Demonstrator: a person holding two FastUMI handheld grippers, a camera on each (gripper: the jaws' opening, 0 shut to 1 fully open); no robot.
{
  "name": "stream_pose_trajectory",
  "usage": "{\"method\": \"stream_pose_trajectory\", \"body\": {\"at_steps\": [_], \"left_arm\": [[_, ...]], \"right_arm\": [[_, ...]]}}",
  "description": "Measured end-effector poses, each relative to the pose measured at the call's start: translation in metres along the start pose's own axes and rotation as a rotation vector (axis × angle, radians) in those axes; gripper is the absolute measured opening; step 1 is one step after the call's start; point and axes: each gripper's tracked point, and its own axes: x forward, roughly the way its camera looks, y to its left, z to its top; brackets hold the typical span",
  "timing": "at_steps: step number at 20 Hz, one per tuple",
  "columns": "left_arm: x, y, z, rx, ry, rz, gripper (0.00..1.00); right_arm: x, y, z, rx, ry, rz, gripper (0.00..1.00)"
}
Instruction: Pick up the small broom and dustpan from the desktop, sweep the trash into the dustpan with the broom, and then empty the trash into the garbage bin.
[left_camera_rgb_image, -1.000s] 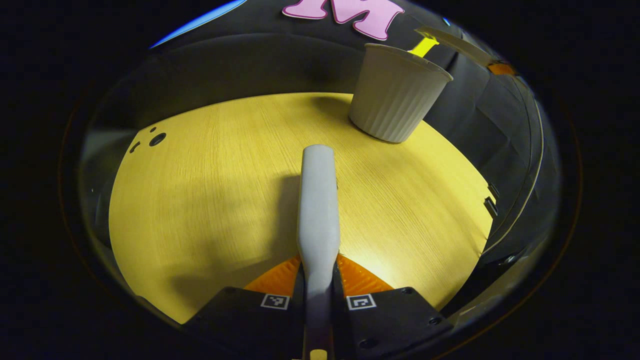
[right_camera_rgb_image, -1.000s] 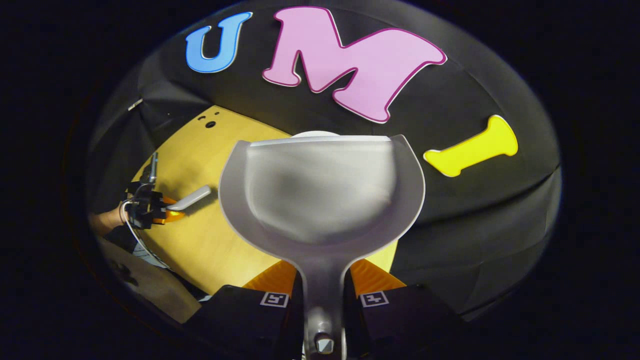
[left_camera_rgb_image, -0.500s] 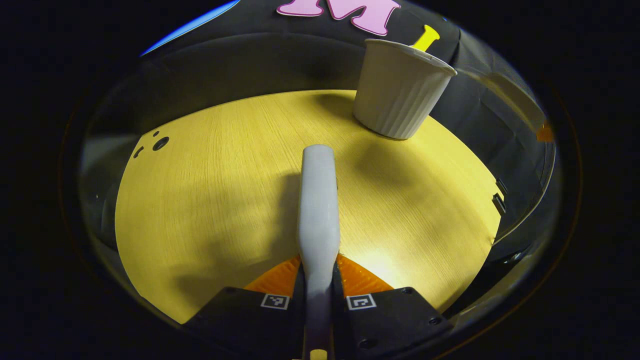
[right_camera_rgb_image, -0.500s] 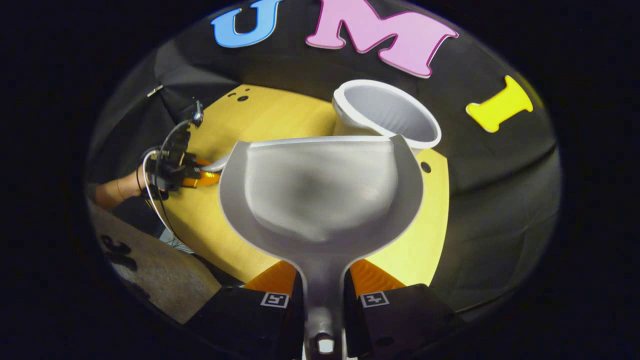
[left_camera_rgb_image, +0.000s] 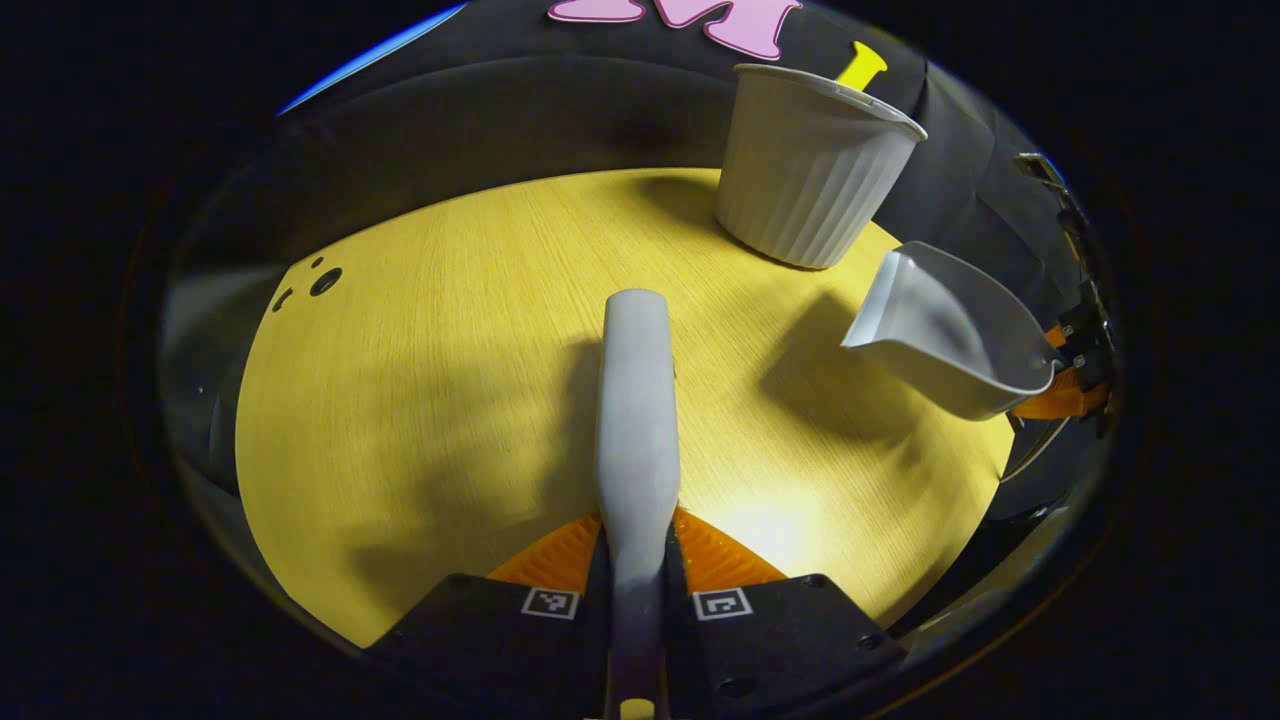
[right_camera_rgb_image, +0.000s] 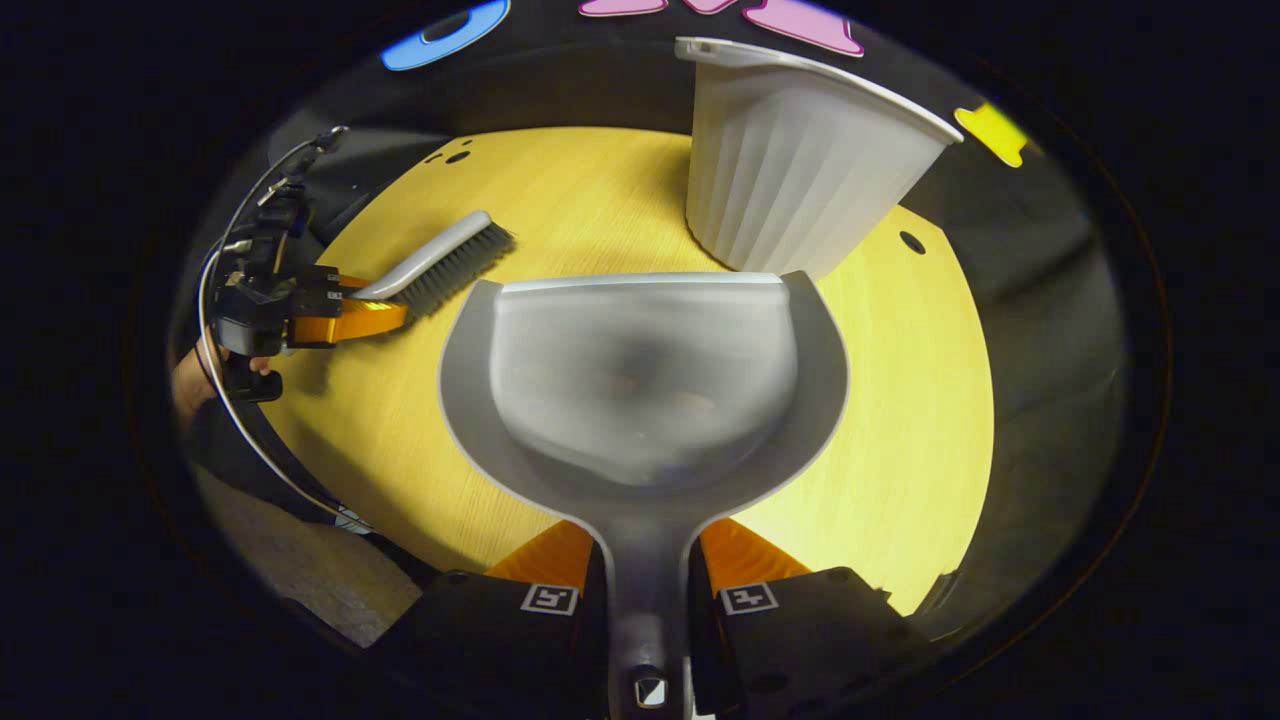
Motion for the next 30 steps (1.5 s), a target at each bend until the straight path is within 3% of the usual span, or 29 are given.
{"method": "stream_pose_trajectory", "body": {"at_steps": [6,10,12,19,27,29,30], "left_arm": [[0.006,-0.003,-0.002,-0.035,0.008,0.040,0.27],[0.008,-0.004,-0.002,-0.035,0.015,0.067,0.27],[0.007,-0.003,-0.003,-0.028,0.022,0.087,0.31],[0.006,-0.001,-0.001,0.005,0.039,0.134,0.28],[-0.001,-0.002,0.009,0.066,0.034,0.153,0.33],[-0.004,-0.003,0.012,0.075,0.028,0.154,0.35],[-0.008,-0.004,0.014,0.080,0.023,0.157,0.37]], "right_arm": [[0.036,0.003,-0.001,-0.025,0.001,-0.004,0.37],[0.043,0.009,-0.004,-0.037,0.005,0.041,0.36],[0.047,0.011,-0.008,-0.040,0.010,0.046,0.37],[0.054,0.010,-0.018,-0.025,0.016,0.043,0.37],[0.035,0.013,-0.023,0.027,0.005,0.064,0.41],[0.023,0.011,-0.023,0.043,-0.007,0.070,0.34],[0.015,0.010,-0.021,0.049,-0.020,0.070,0.41]]}}
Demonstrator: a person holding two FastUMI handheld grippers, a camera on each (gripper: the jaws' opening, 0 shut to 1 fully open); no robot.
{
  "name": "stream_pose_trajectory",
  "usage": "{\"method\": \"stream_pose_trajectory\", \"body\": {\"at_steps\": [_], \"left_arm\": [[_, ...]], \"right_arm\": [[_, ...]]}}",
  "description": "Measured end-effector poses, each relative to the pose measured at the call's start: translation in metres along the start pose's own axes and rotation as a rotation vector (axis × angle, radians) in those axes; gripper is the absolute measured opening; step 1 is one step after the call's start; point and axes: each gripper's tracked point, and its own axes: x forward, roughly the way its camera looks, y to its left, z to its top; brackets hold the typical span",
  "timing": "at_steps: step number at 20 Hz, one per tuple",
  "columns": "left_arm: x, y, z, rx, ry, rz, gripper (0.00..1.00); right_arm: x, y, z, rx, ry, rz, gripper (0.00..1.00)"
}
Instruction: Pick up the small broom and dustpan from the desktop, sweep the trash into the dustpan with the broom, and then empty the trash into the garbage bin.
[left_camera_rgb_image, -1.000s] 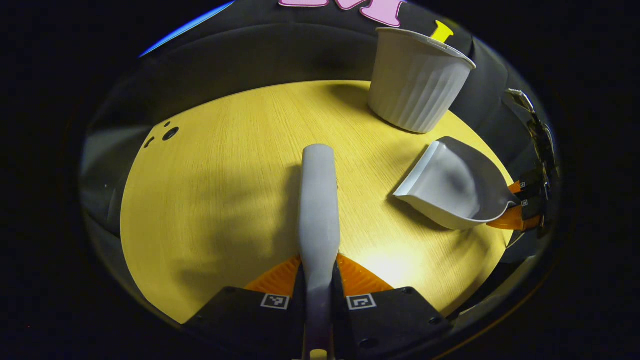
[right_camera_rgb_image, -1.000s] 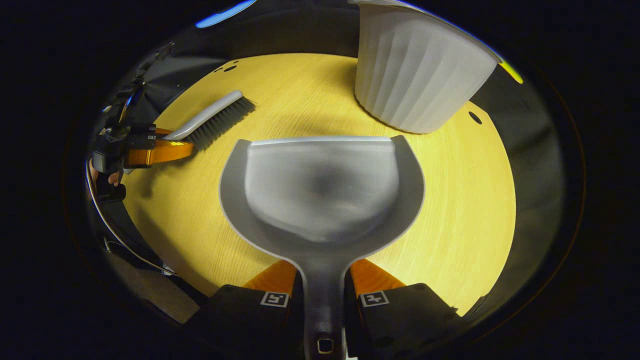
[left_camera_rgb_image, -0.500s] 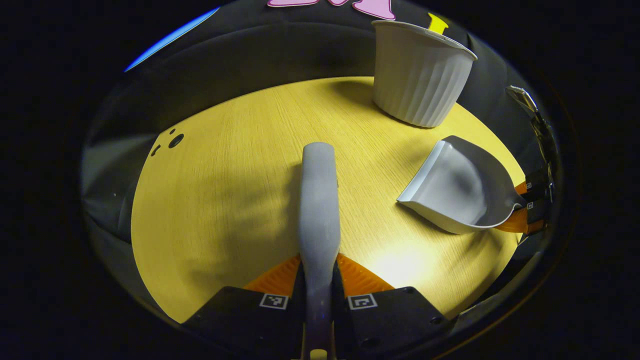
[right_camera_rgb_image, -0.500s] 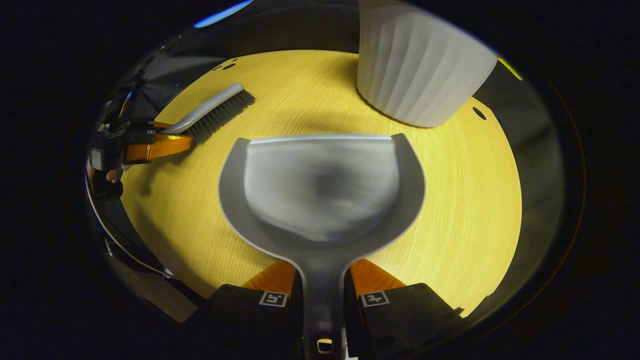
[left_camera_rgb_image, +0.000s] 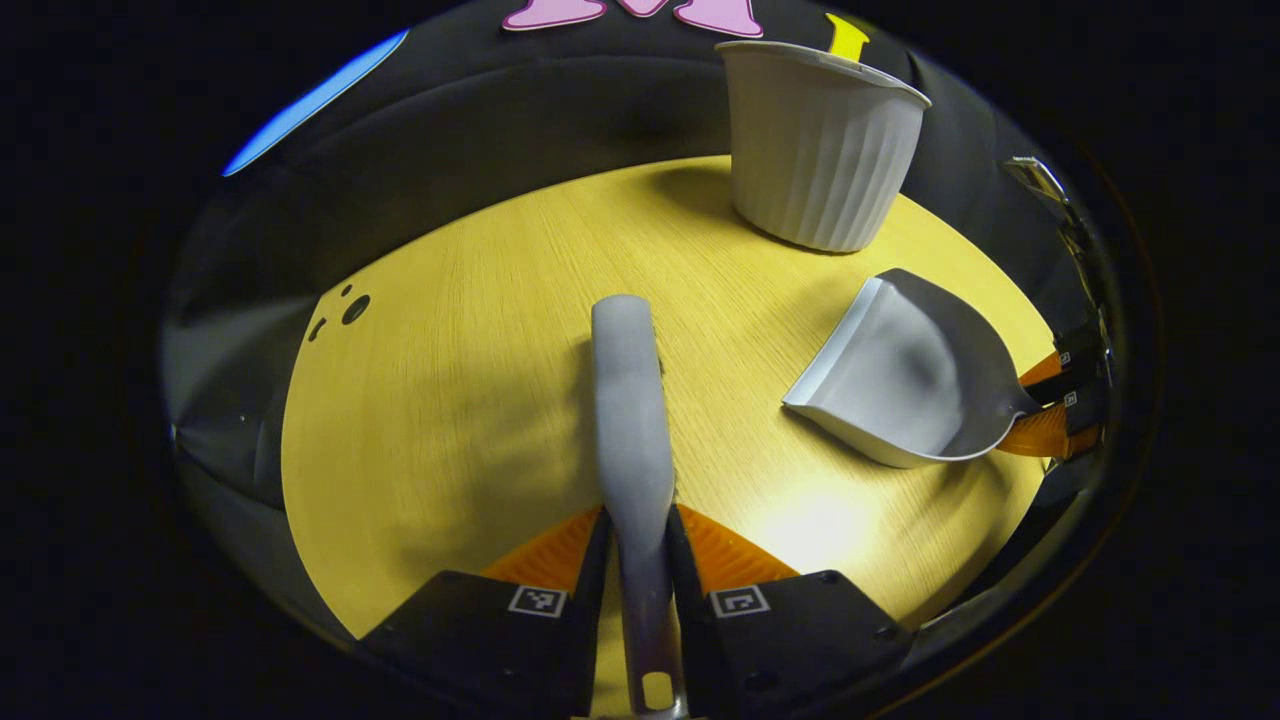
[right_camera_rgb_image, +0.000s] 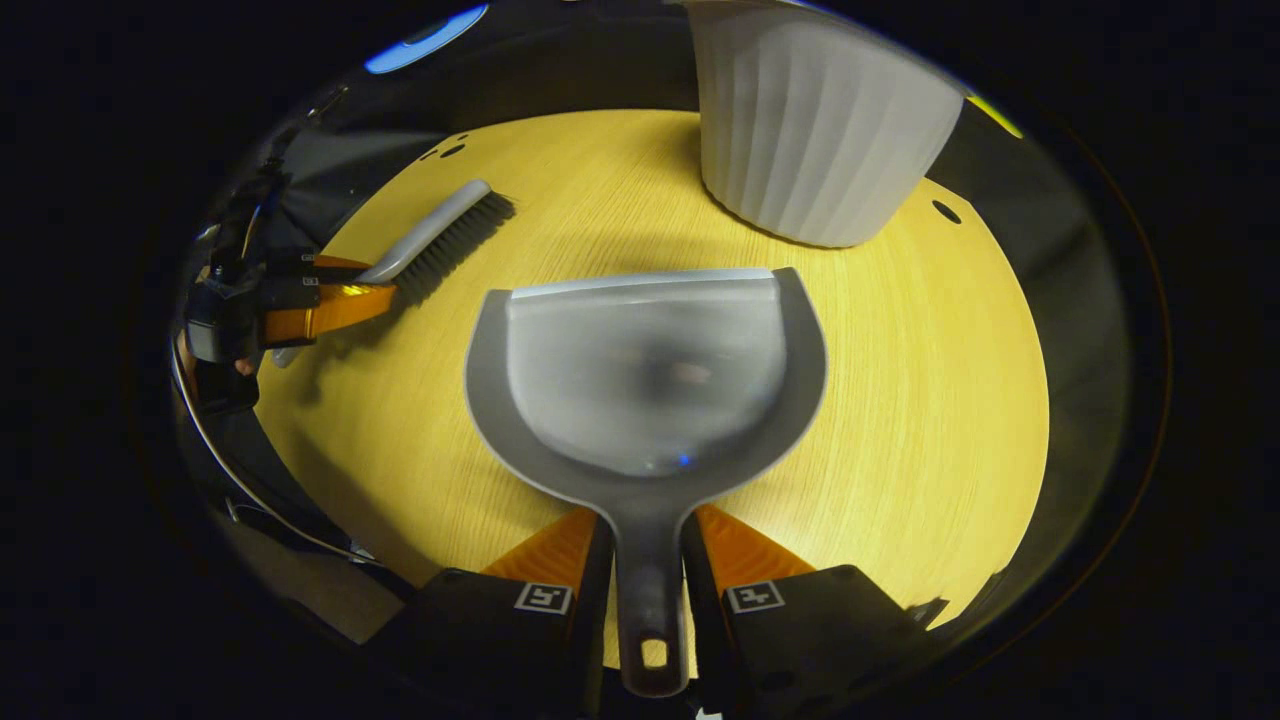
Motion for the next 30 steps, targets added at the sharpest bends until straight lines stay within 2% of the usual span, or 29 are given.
{"method": "stream_pose_trajectory", "body": {"at_steps": [5,7,10,16,20,21,22,23,24,25,26,30], "left_arm": [[-0.028,0.000,0.011,-0.022,-0.053,0.010,0.47],[-0.045,-0.002,0.024,-0.057,-0.110,0.006,0.45],[-0.077,0.000,0.053,-0.079,-0.219,0.015,0.45],[-0.161,0.003,0.132,-0.151,-0.516,0.024,0.47],[-0.227,0.015,0.175,-0.157,-0.680,0.035,0.45],[-0.238,0.016,0.182,-0.155,-0.713,0.033,0.44],[-0.252,0.018,0.189,-0.156,-0.742,0.032,0.45],[-0.265,0.020,0.194,-0.161,-0.765,0.029,0.45],[-0.279,0.022,0.198,-0.163,-0.789,0.026,0.42],[-0.288,0.021,0.202,-0.164,-0.808,0.022,0.44],[-0.297,0.021,0.201,-0.162,-0.825,0.022,0.44],[-0.318,0.016,0.196,-0.142,-0.856,0.013,0.45]], "right_arm": [[-0.043,-0.007,0.007,0.018,-0.094,-0.041,0.42],[-0.067,-0.006,0.021,0.043,-0.174,-0.050,0.42],[-0.101,-0.006,0.051,0.071,-0.314,-0.060,0.42],[-0.168,-0.007,0.118,0.070,-0.579,-0.124,0.42],[-0.226,0.010,0.157,0.026,-0.719,-0.162,0.42],[-0.239,0.015,0.165,0.005,-0.751,-0.171,0.49],[-0.250,0.022,0.173,-0.019,-0.781,-0.186,0.42],[-0.260,0.028,0.178,-0.043,-0.803,-0.197,0.42],[-0.270,0.035,0.183,-0.059,-0.832,-0.205,0.38],[-0.277,0.043,0.188,-0.070,-0.845,-0.208,0.43],[-0.285,0.046,0.189,-0.077,-0.860,-0.206,0.44],[-0.291,0.071,0.198,-0.078,-0.894,-0.192,0.43]]}}
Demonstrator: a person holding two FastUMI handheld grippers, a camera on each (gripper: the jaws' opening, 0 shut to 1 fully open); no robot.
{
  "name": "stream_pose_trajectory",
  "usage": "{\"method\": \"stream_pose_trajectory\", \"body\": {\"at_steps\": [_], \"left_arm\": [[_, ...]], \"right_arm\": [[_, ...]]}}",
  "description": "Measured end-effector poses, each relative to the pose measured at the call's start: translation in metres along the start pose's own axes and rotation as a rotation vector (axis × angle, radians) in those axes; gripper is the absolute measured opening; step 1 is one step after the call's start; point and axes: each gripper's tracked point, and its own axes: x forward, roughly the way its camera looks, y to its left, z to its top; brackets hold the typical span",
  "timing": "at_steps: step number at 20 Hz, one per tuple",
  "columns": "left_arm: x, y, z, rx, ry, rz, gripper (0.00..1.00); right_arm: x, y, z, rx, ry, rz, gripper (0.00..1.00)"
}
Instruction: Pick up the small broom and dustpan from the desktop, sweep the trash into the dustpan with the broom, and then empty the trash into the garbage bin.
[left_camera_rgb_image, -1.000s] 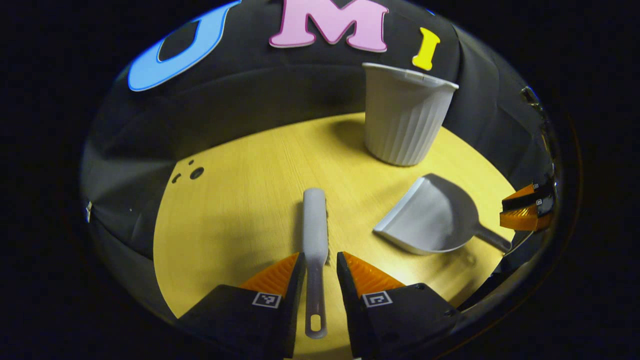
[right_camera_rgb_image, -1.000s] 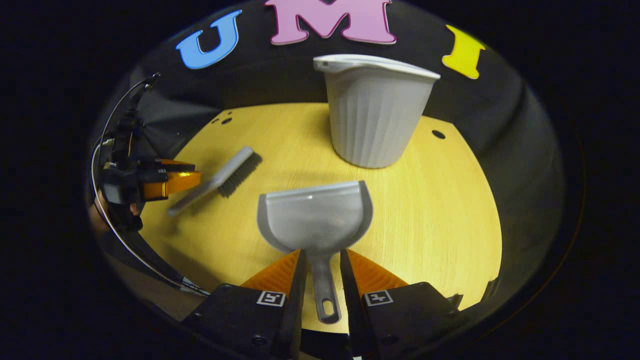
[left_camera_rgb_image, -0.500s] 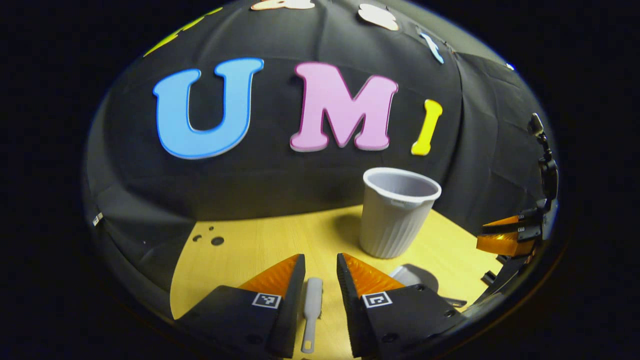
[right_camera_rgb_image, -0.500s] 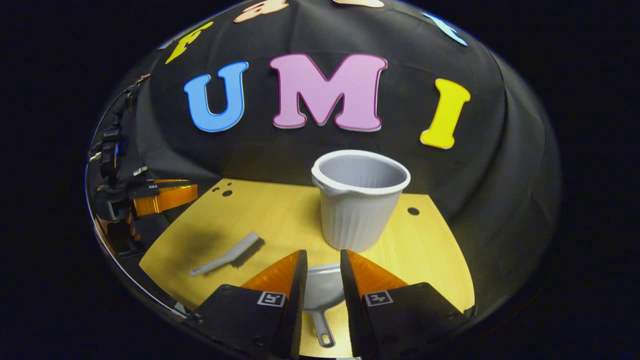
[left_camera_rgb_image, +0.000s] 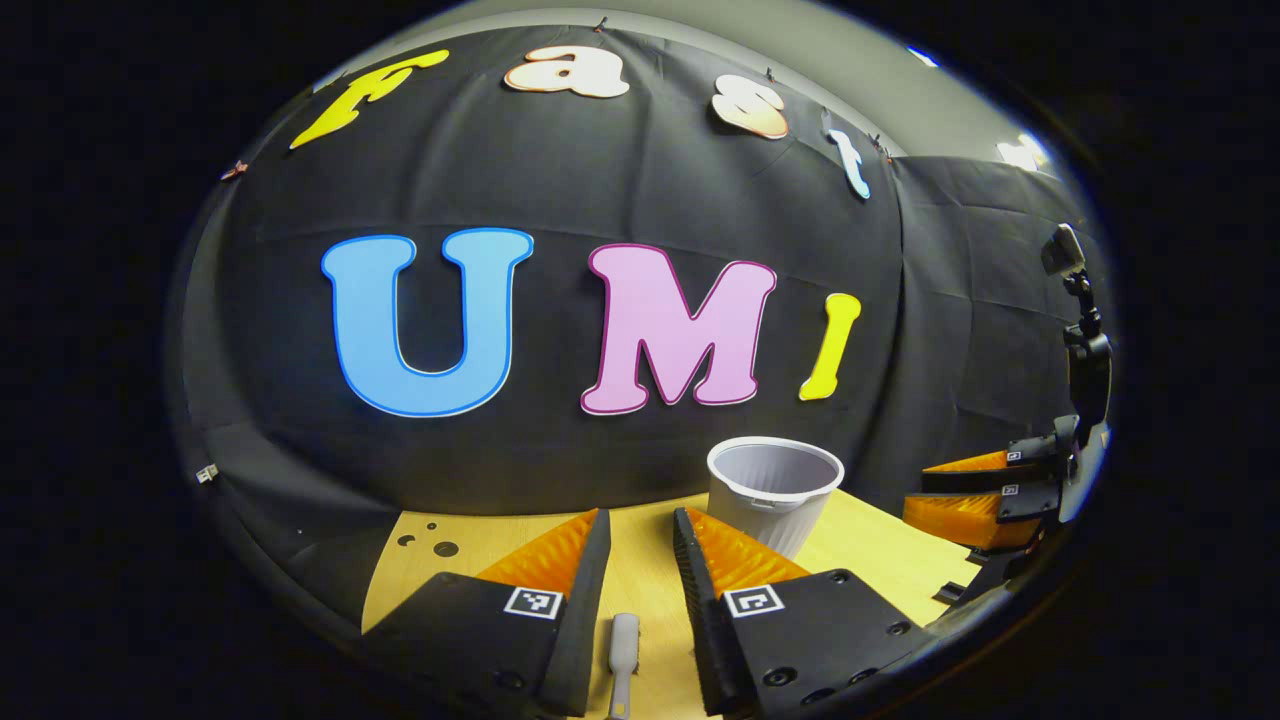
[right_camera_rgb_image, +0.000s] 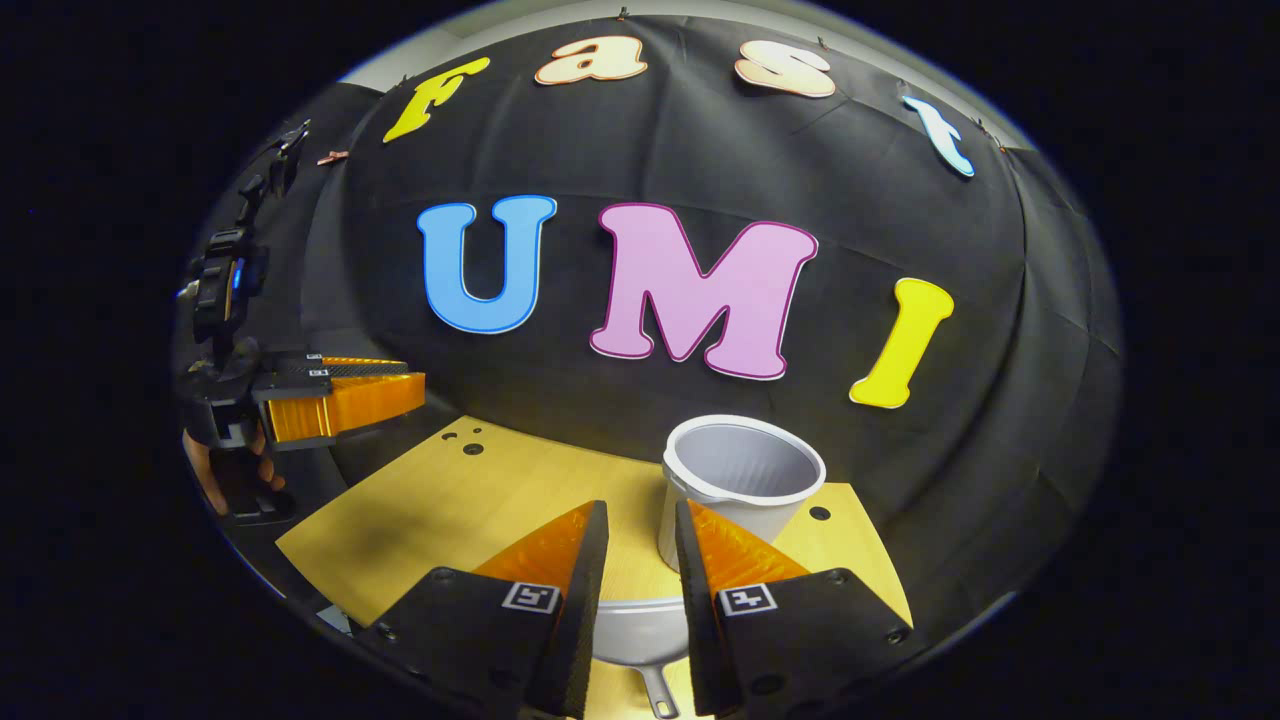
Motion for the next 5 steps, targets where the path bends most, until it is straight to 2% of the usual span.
{"method": "stream_pose_trajectory", "body": {"at_steps": [5], "left_arm": [[-0.0132,-0.0018,0.0012,-0.006,-0.005,0.003,0.45]], "right_arm": [[0.0030,0.0100,0.0023,-0.001,-0.003,0.015,0.43]]}}
